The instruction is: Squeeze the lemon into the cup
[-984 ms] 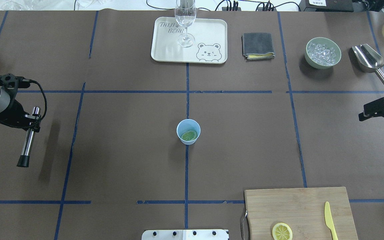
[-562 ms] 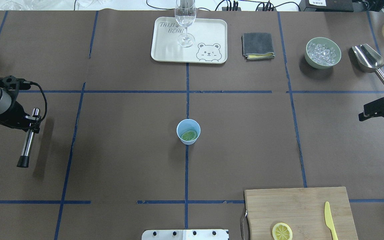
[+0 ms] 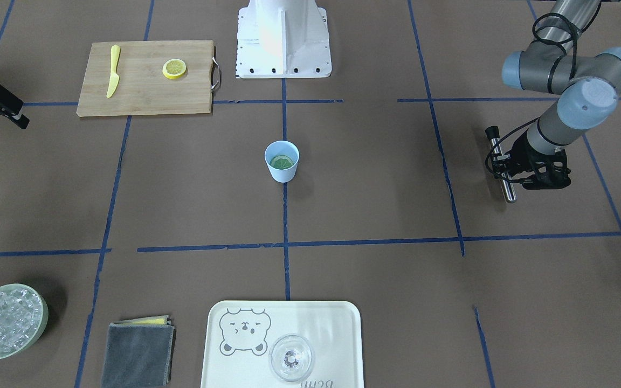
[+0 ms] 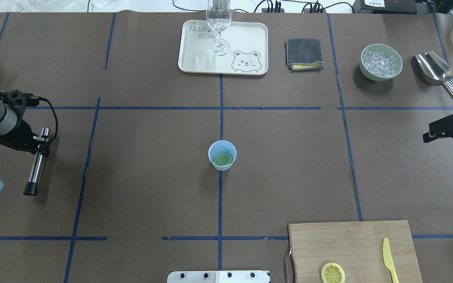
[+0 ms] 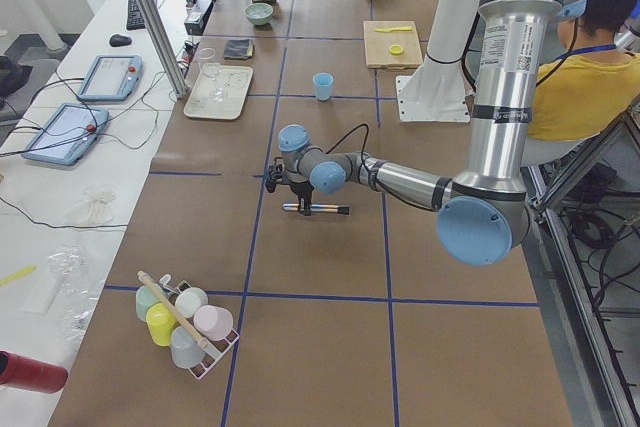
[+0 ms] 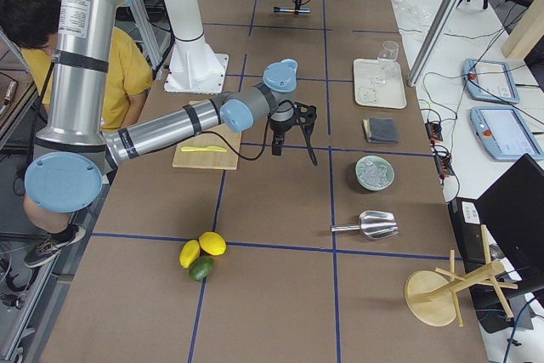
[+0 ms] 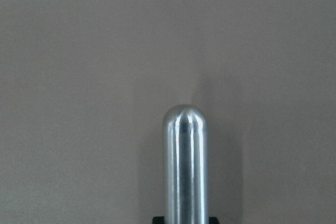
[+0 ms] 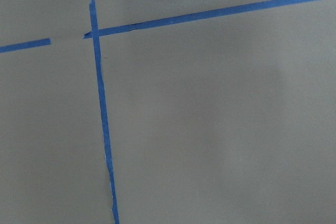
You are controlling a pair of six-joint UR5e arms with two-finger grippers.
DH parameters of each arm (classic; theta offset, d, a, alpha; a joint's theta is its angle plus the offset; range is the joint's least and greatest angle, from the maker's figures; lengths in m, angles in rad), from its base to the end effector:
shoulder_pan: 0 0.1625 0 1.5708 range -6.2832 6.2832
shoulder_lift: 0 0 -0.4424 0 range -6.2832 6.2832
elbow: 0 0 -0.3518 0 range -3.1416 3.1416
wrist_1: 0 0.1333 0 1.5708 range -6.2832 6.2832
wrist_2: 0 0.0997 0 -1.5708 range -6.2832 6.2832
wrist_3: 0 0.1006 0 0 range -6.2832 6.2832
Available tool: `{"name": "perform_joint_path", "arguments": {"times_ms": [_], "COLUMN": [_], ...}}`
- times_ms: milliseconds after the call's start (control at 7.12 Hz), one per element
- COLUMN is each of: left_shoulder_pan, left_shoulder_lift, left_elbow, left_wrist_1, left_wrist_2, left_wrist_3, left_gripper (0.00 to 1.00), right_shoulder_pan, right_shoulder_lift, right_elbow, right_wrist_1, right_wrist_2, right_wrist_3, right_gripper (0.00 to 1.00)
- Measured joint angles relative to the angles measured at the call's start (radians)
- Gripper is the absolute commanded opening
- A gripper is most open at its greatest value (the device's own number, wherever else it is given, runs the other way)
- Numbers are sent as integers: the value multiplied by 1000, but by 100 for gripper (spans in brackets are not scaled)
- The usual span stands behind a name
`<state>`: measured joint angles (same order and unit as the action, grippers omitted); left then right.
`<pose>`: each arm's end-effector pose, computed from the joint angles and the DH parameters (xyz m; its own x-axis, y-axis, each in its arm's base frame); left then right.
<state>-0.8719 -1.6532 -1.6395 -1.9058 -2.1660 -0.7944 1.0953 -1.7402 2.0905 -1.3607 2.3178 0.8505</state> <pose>0.2701 -0.4409 0.5775 0.7319 0.0309 -0.6807 -0.0666 0.9974 -0.0263 -0.1160 -0.3672 0.4874 0.6127 0.1327 0.7791 -0.1103 0.9905 -0.0820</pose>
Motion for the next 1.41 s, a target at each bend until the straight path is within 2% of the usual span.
{"name": "perform_joint_path", "arguments": {"times_ms": [141, 281, 703, 843, 1124, 1405], "left_shoulder_pan": [0, 1, -2, -12, -157, -343], "left_shoulder_lift": [-2, -3, -3, 1, 25, 60], "left_elbow": [4, 5, -10, -43, -113, -114], "left_wrist_1": [1, 1, 2, 4, 16, 83], "left_wrist_2": [0, 0, -1, -5, -16, -67], "left_wrist_3": [0, 0, 1, 22, 209, 478], "left_gripper": [59, 100, 100, 100, 100, 100], "right_shoulder_pan": [0, 0, 1, 9, 91, 185], "right_shoulder_lift": [0, 1, 1, 2, 4, 2], "right_elbow": [0, 1, 1, 0, -47, -118], "right_wrist_1": [0, 0, 0, 0, -5, -13], "right_wrist_2": [0, 1, 2, 7, 69, 107], "right_wrist_3": [0, 1, 1, -7, -108, -259], "right_gripper": [100, 100, 100, 100, 100, 100]}}
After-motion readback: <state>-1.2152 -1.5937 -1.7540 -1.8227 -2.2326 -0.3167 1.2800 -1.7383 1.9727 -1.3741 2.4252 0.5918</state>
